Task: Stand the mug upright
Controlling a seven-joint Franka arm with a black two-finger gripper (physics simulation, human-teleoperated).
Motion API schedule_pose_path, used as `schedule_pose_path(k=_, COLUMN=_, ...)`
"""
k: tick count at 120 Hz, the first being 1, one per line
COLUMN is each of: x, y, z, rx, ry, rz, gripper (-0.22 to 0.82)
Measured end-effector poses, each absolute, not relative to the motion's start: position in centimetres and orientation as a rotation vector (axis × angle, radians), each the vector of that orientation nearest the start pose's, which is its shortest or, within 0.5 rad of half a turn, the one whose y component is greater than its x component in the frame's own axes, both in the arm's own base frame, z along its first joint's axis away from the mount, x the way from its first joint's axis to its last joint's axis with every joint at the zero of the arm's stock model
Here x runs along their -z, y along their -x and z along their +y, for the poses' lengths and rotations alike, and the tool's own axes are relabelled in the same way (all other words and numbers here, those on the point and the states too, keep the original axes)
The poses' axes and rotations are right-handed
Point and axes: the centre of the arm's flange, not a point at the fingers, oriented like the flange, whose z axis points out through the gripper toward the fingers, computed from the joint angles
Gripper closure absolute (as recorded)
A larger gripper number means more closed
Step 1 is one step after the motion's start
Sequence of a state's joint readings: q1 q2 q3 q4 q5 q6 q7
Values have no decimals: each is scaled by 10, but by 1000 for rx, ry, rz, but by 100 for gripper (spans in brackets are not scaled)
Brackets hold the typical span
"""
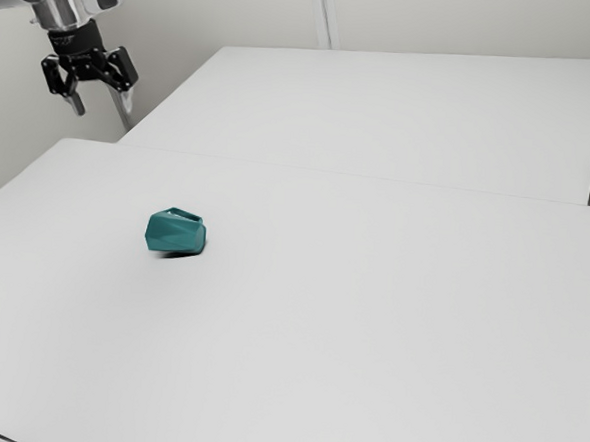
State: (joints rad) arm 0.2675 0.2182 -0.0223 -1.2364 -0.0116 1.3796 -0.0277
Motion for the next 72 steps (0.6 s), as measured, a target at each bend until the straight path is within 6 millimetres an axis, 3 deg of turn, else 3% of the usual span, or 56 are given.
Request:
schedule_pose_path(k=11, x=-635, y=-576, z=143, rx=-125, ry=3143, rz=-419, gripper=0)
schedule_pose_path(k=20, x=-615, y=-577, z=144, rx=-151, ry=3164, rz=-426, gripper=0)
schedule_pose_path(k=46, x=-518, y=-562, z=253, rx=-163, ry=3420, rz=-770, gripper=0)
schedule_pose_path(k=72, x=-398, y=-578, z=291, rx=-157, ry=3656, rz=-903, gripper=0)
